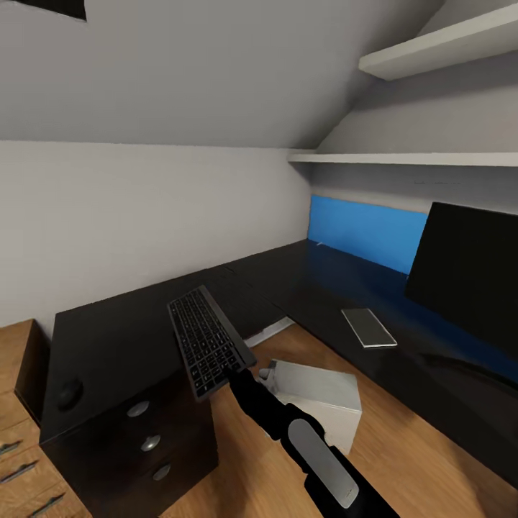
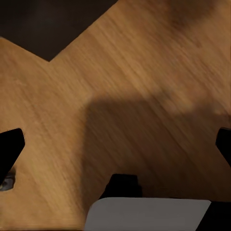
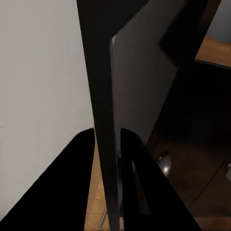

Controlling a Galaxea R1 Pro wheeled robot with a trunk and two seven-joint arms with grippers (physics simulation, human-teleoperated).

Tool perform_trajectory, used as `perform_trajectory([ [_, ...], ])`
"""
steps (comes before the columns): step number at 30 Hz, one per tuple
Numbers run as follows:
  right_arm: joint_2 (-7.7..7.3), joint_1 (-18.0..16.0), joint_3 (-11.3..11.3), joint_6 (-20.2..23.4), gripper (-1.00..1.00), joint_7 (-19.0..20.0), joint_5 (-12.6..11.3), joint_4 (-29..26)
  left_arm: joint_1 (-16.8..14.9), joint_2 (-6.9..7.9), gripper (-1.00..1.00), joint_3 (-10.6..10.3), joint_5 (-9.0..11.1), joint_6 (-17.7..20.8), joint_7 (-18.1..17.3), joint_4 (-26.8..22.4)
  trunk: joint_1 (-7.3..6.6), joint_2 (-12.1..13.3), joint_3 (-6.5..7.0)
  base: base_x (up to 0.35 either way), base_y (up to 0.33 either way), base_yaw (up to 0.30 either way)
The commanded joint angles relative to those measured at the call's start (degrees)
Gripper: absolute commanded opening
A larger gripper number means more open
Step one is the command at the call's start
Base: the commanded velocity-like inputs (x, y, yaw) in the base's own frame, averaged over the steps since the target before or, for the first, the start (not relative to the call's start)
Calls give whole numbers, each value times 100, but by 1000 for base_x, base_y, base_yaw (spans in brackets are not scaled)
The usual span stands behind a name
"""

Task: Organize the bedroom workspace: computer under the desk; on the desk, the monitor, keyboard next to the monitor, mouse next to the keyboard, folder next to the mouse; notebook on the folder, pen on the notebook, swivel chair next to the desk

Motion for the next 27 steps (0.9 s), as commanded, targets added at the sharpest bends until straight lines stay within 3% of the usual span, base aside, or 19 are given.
perform_trajectory([
  [1,29,-3,-2,6,-100,-27,-52,9,-6,5,100,-48,61,-8,46,0,0,-3,0,0,0,240],
  [27,65,-3,-2,5,-100,-27,-52,102,-6,5,100,-39,69,-9,50,0,0,-3,129,0,0,238],
])
